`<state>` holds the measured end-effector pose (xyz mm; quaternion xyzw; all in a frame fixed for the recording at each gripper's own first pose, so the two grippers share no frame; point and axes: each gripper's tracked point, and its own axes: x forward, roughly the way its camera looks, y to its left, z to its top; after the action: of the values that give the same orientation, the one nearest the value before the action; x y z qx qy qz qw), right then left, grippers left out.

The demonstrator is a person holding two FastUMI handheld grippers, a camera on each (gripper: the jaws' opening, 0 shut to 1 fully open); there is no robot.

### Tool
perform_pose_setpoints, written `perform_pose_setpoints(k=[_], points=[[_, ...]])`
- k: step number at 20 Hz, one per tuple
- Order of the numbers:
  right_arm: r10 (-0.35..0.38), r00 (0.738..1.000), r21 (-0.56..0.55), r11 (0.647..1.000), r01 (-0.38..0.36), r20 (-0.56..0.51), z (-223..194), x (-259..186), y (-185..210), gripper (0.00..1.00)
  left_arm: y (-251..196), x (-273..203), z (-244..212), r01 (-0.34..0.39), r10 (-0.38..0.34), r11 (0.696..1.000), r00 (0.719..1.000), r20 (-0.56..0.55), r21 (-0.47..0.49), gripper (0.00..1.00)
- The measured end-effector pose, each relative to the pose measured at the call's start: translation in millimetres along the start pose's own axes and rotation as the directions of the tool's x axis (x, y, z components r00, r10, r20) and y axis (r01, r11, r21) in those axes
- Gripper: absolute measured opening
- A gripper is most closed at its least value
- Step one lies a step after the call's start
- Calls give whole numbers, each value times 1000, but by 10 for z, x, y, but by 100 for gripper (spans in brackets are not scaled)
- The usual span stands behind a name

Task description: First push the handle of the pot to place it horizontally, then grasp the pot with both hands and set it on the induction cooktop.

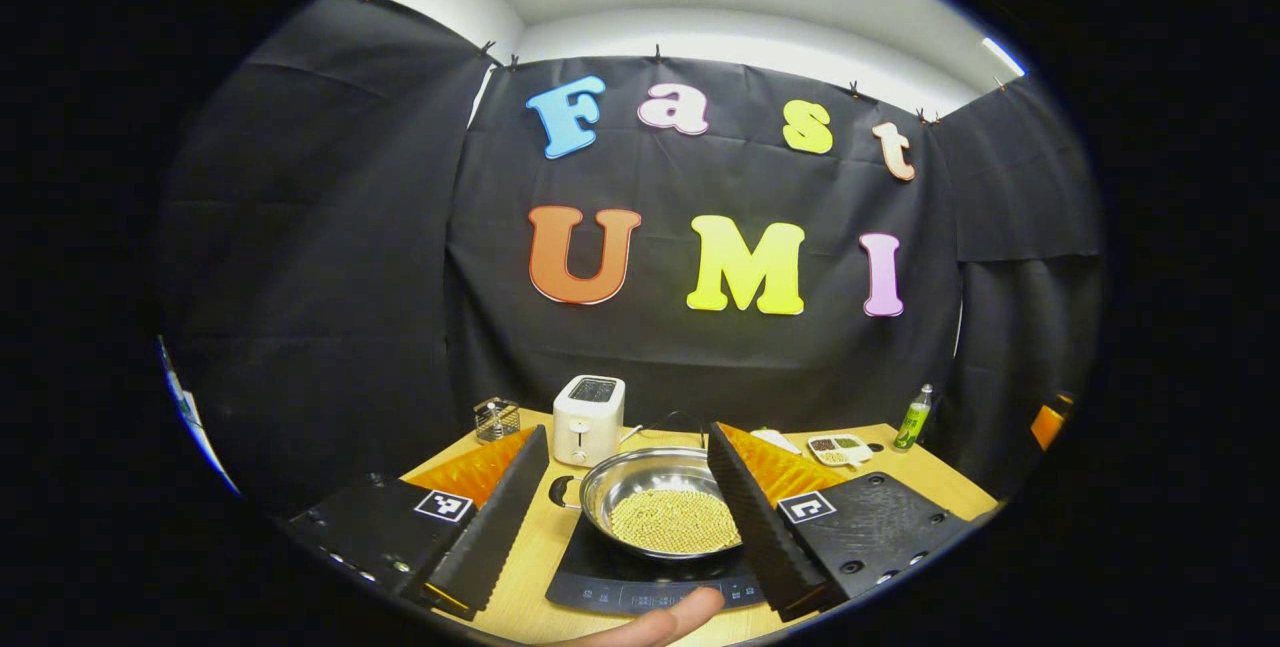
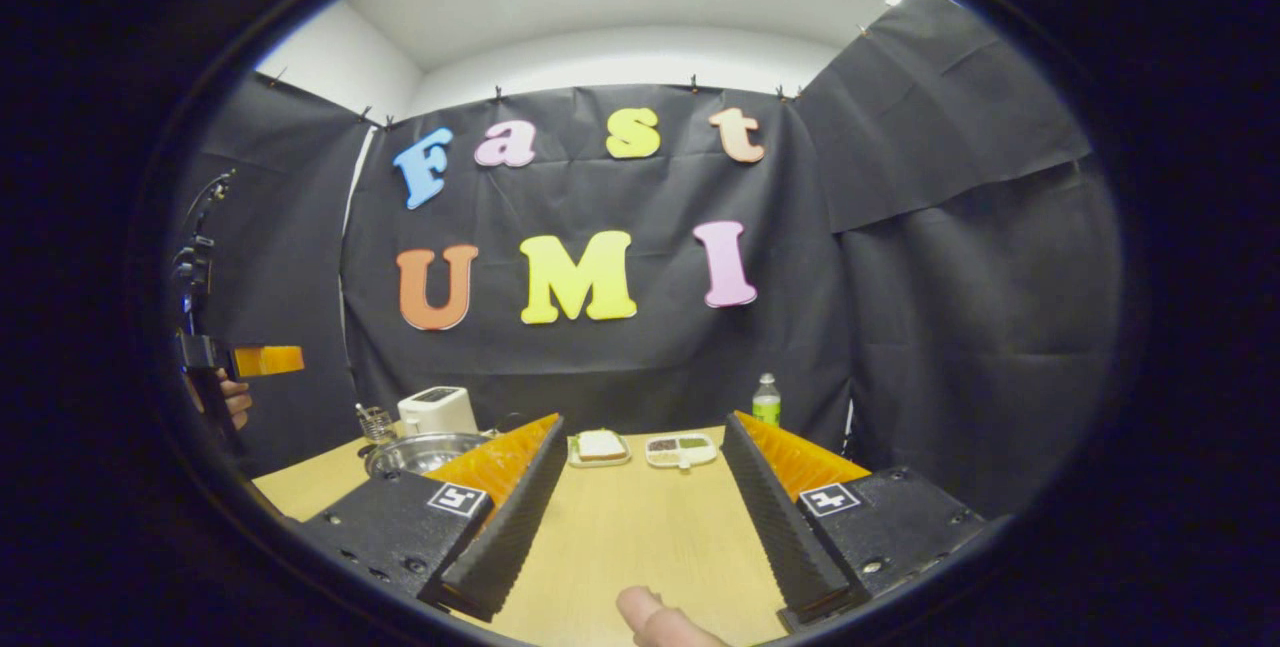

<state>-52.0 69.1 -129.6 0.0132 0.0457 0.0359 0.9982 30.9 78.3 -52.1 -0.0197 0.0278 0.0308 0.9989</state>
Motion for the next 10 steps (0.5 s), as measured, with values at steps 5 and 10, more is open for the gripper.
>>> perform_pose_setpoints(k=[5,10], points=[[-69,998,6,998,69,-8,136,-389,-387,96,-528,-554,264,6,-11,997,997,71,73,95],[-75,997,14,997,75,9,359,-658,-563,96,-874,-1128,378,30,-48,992,987,151,121,96]])
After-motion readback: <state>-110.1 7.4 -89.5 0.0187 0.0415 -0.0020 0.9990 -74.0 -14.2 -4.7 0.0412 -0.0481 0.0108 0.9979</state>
